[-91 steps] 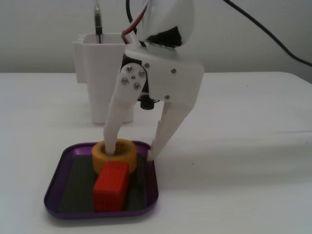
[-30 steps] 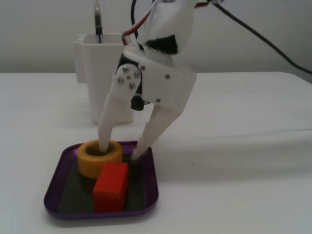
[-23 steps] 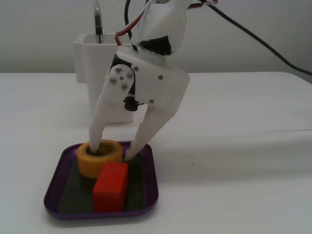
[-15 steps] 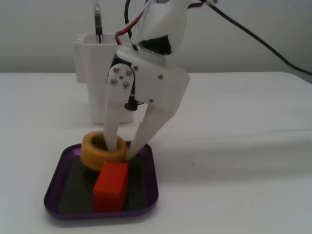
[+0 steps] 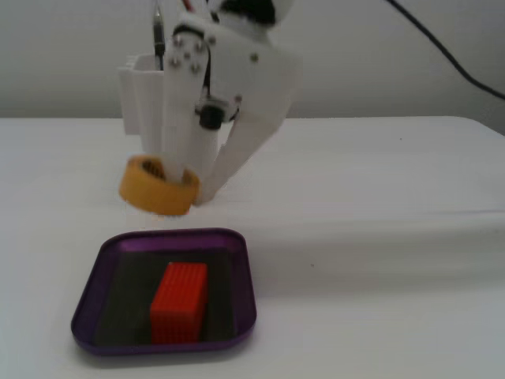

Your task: Remove the yellow tape from the box.

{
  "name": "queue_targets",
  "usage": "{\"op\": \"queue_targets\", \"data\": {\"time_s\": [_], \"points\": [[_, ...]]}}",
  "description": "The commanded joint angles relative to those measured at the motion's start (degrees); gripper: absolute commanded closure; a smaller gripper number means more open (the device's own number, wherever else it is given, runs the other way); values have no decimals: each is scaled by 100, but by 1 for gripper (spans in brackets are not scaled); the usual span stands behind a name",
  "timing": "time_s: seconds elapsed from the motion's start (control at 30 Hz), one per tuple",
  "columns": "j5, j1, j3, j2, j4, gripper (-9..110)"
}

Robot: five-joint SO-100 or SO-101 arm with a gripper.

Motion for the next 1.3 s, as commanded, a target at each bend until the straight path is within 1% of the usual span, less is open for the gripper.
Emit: {"op": "queue_targets", "data": {"time_s": [0.0,0.1,0.17,0.23,0.3,0.43,0.53,0.8,0.97,1.13,1.27], "points": [[9,-26,-343,1081,791,102],[18,-26,-70,1731,1371,102],[-18,-26,571,2197,1600,102],[-35,-26,1424,2672,1564,102],[-44,-18,2408,3111,1107,102],[-308,-18,4430,3788,-413,102],[-343,-9,5309,4017,-1081,102],[-360,-9,5810,3964,-1890,102],[-360,-35,5933,3507,-2136,102],[-360,-26,5854,3111,-2083,96],[-360,-26,5827,3357,-2039,90]]}}
